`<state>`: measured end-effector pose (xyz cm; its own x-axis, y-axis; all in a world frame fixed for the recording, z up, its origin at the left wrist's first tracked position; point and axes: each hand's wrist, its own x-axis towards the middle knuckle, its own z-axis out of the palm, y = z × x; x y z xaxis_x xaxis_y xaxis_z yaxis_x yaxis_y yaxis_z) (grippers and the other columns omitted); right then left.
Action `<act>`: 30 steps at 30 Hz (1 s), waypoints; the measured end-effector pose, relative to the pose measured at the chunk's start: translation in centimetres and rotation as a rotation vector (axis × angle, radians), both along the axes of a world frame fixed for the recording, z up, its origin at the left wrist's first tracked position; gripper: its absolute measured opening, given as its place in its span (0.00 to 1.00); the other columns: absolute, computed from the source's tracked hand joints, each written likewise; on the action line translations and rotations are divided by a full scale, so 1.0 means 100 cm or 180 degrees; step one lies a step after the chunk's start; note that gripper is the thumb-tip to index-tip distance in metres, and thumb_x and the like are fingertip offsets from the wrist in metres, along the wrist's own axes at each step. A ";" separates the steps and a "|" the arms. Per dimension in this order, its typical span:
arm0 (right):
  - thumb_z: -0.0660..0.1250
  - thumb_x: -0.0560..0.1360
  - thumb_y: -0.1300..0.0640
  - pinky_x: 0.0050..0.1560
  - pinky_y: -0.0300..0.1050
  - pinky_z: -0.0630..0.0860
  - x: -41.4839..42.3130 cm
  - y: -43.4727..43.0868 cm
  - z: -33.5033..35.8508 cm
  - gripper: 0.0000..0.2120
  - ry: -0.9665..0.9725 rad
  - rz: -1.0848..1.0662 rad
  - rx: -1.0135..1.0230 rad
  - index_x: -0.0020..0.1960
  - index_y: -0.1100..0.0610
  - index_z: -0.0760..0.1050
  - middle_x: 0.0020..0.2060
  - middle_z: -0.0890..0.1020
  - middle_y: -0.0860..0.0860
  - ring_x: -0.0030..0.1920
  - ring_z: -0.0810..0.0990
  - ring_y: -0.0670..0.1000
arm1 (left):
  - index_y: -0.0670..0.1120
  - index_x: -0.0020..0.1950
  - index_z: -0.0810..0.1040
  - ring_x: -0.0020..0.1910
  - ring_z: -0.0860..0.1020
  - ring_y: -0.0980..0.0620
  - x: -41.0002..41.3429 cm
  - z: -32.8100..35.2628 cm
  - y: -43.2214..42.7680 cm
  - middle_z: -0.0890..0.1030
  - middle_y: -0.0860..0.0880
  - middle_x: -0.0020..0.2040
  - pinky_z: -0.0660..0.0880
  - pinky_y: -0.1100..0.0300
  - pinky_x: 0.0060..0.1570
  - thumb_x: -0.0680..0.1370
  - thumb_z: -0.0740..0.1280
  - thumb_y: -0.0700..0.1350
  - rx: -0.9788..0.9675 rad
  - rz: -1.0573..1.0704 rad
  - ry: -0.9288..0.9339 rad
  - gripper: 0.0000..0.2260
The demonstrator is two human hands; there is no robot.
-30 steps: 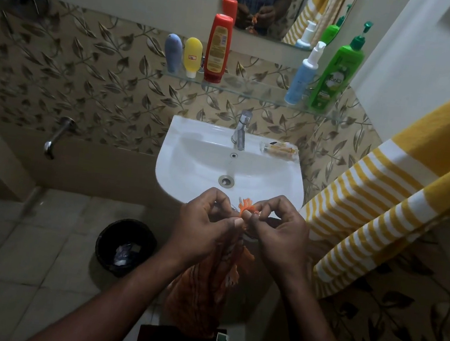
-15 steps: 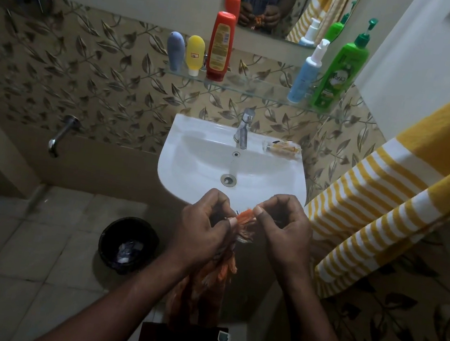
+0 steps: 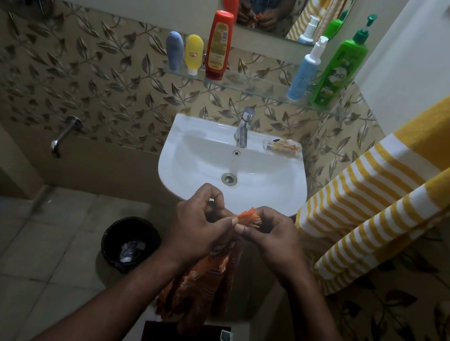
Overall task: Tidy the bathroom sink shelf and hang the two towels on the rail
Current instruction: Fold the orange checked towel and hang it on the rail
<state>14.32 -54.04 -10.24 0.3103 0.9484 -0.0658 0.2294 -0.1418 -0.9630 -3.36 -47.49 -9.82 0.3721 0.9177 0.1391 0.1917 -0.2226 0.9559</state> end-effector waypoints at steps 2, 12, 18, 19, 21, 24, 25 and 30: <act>0.80 0.73 0.60 0.52 0.65 0.84 0.000 0.001 -0.001 0.06 -0.0010 -0.0074 0.0062 0.45 0.56 0.83 0.43 0.87 0.57 0.48 0.87 0.61 | 0.52 0.45 0.72 0.40 0.87 0.54 0.001 -0.001 -0.001 0.88 0.51 0.39 0.85 0.47 0.42 0.74 0.79 0.40 -0.0023 0.0077 0.0043 0.16; 0.81 0.67 0.49 0.49 0.63 0.84 -0.007 -0.001 -0.004 0.13 -0.0400 0.0101 -0.0042 0.47 0.53 0.81 0.43 0.87 0.53 0.47 0.87 0.55 | 0.45 0.39 0.72 0.36 0.86 0.47 0.004 0.003 -0.007 0.86 0.47 0.35 0.82 0.48 0.35 0.73 0.78 0.37 -0.0125 0.0333 0.0038 0.14; 0.81 0.71 0.58 0.46 0.56 0.84 -0.004 -0.002 -0.001 0.07 -0.0505 0.0063 0.0115 0.44 0.54 0.83 0.39 0.86 0.53 0.43 0.86 0.55 | 0.49 0.41 0.75 0.38 0.87 0.43 0.003 0.003 -0.007 0.87 0.44 0.36 0.83 0.50 0.36 0.72 0.80 0.39 -0.0543 0.0083 -0.0346 0.13; 0.81 0.71 0.57 0.47 0.58 0.84 -0.003 -0.002 -0.001 0.07 -0.0430 0.0022 0.0141 0.44 0.54 0.83 0.40 0.87 0.54 0.44 0.86 0.57 | 0.49 0.43 0.76 0.37 0.87 0.46 0.003 0.003 -0.005 0.86 0.45 0.35 0.82 0.54 0.36 0.73 0.80 0.39 -0.0644 0.0013 -0.0431 0.13; 0.80 0.70 0.50 0.47 0.64 0.84 -0.004 -0.003 0.000 0.10 -0.0232 -0.0062 0.0223 0.45 0.54 0.84 0.40 0.87 0.55 0.45 0.86 0.61 | 0.47 0.46 0.78 0.38 0.86 0.52 0.003 0.002 -0.004 0.86 0.49 0.36 0.80 0.59 0.38 0.75 0.79 0.39 -0.0756 -0.0128 -0.0500 0.10; 0.80 0.71 0.49 0.48 0.66 0.84 -0.004 -0.003 0.001 0.10 -0.0064 -0.0168 0.0309 0.46 0.55 0.85 0.41 0.88 0.56 0.46 0.87 0.63 | 0.45 0.51 0.82 0.45 0.86 0.53 -0.001 -0.003 -0.005 0.87 0.50 0.43 0.82 0.57 0.46 0.76 0.78 0.44 -0.0856 -0.0408 -0.0480 0.08; 0.79 0.73 0.54 0.50 0.64 0.84 -0.003 -0.003 0.001 0.06 -0.0026 -0.0181 0.0324 0.47 0.55 0.86 0.41 0.88 0.56 0.46 0.87 0.61 | 0.44 0.52 0.83 0.47 0.86 0.50 -0.003 -0.005 -0.006 0.87 0.48 0.45 0.83 0.53 0.49 0.77 0.77 0.44 -0.0884 -0.0500 -0.0450 0.07; 0.75 0.77 0.63 0.47 0.51 0.84 0.000 -0.007 0.009 0.04 -0.0174 -0.0079 0.0364 0.48 0.56 0.86 0.41 0.88 0.52 0.45 0.88 0.55 | 0.43 0.49 0.86 0.46 0.87 0.49 -0.002 -0.009 -0.010 0.88 0.46 0.45 0.83 0.54 0.48 0.79 0.74 0.38 -0.0979 -0.0425 -0.0477 0.01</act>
<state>14.30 -54.78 -9.31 0.3340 0.9407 0.0600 0.2797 -0.0382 -0.9593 -3.61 -48.53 -10.73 0.4879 0.8698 -0.0739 0.0333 0.0660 0.9973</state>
